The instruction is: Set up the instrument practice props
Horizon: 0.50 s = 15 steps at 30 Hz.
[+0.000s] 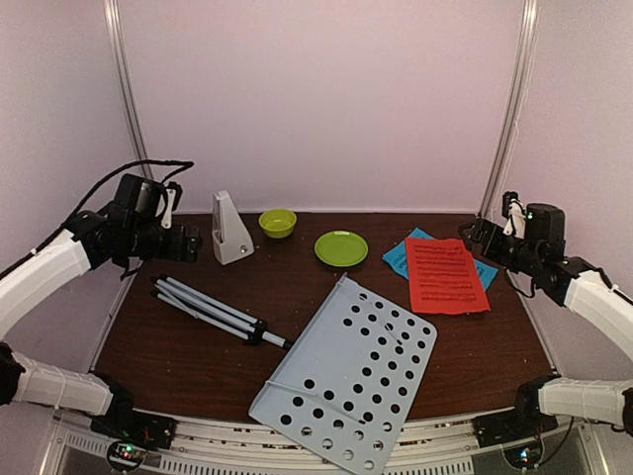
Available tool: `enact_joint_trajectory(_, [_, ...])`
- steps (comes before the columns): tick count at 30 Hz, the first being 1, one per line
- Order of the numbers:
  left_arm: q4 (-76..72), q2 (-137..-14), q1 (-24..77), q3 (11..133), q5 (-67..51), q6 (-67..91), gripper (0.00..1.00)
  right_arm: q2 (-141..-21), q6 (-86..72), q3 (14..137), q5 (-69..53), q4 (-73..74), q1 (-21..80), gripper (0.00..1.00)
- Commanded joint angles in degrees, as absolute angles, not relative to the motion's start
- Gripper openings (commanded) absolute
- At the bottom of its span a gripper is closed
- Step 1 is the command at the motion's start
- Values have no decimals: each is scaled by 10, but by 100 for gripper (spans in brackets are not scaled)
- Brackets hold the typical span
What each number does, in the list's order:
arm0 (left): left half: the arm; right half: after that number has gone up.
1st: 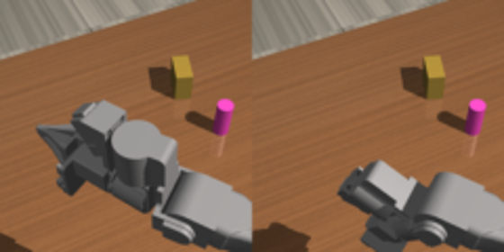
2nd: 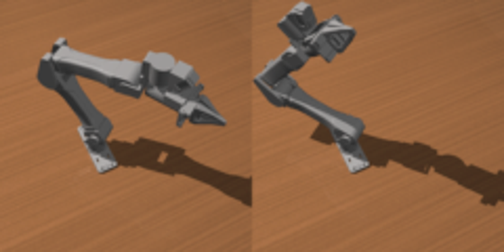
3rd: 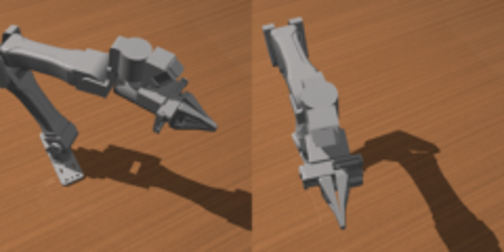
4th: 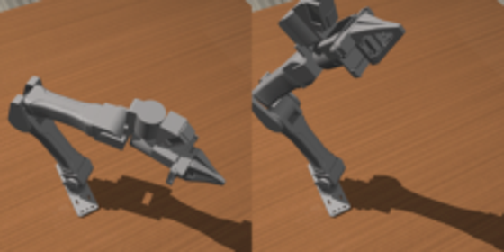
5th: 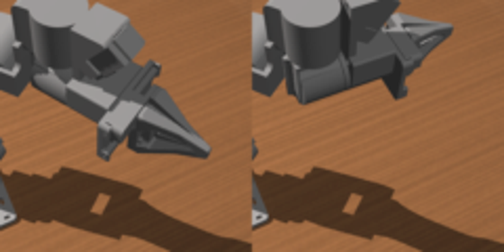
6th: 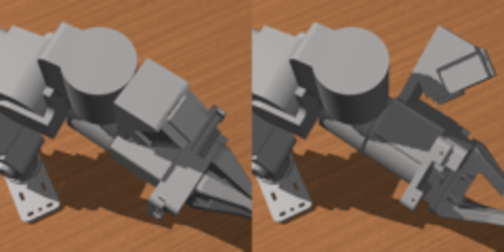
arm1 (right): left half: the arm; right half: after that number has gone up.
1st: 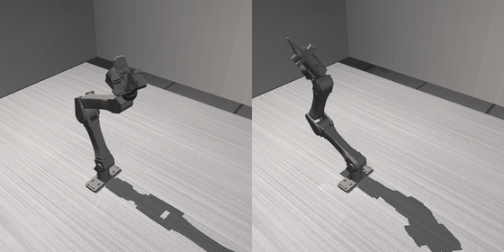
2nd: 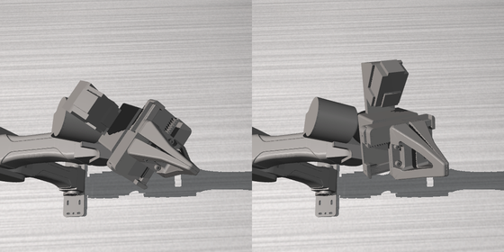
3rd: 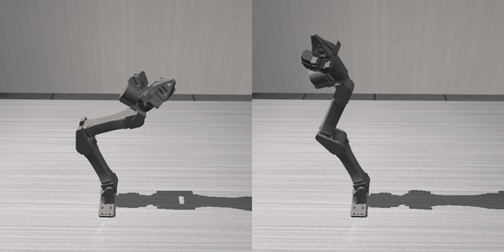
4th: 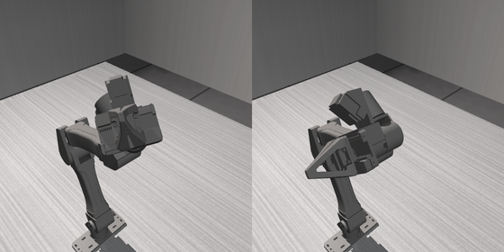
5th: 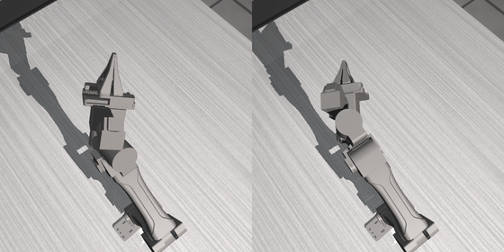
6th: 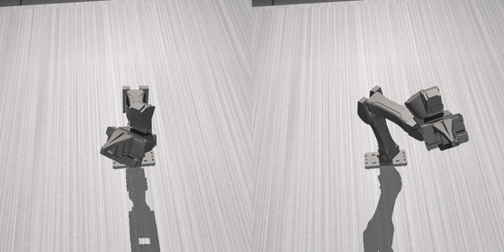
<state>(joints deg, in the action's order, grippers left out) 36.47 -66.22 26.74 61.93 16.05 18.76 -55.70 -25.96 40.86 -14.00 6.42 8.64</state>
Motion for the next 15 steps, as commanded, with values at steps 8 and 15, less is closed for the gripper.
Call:
enact_joint_trajectory(8, [368,-861,497,758,172,203,98,-534,-272,355,-129,17,110,100])
enact_joint_trajectory(15, [395,-984,594,828,189,261,97,-514,-273,316,-165,-3,112,100])
